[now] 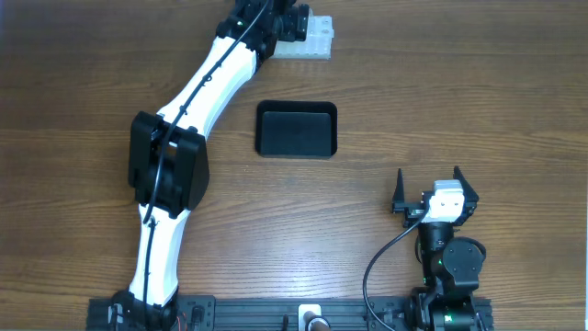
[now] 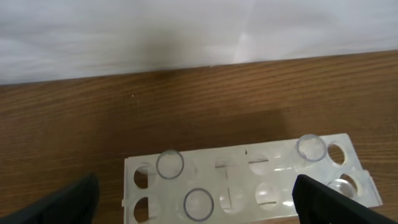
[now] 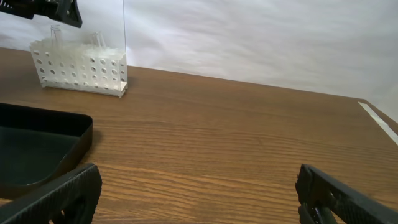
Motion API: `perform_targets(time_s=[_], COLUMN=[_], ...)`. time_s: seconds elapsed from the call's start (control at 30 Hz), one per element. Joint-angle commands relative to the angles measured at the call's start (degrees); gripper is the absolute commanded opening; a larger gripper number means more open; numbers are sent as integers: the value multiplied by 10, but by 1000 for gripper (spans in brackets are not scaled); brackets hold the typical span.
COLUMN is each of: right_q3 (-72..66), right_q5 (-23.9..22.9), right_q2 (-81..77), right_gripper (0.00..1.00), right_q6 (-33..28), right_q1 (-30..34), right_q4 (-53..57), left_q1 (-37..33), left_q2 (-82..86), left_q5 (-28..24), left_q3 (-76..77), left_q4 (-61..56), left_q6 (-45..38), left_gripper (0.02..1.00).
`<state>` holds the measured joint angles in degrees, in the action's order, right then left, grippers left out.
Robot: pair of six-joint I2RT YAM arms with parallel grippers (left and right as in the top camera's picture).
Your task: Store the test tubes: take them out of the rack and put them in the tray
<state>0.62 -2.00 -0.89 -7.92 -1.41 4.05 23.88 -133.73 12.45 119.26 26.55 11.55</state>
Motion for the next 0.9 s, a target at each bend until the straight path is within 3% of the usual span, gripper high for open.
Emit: perform_targets(time_s=[0.03, 0.9], right_q3=[-3, -3], right_q5=[5, 5], right_q2=[6, 6], right_gripper=[991, 993], right_q6=[2, 2], right_q1=[5, 5], right_q4=[2, 2], left_q1=[-3, -4], left_q2=[-15, -30], left_q5=[9, -6], left_q3=[17, 17], left_q4=[3, 3], left_q6=[-4, 44], left_gripper=[989, 980])
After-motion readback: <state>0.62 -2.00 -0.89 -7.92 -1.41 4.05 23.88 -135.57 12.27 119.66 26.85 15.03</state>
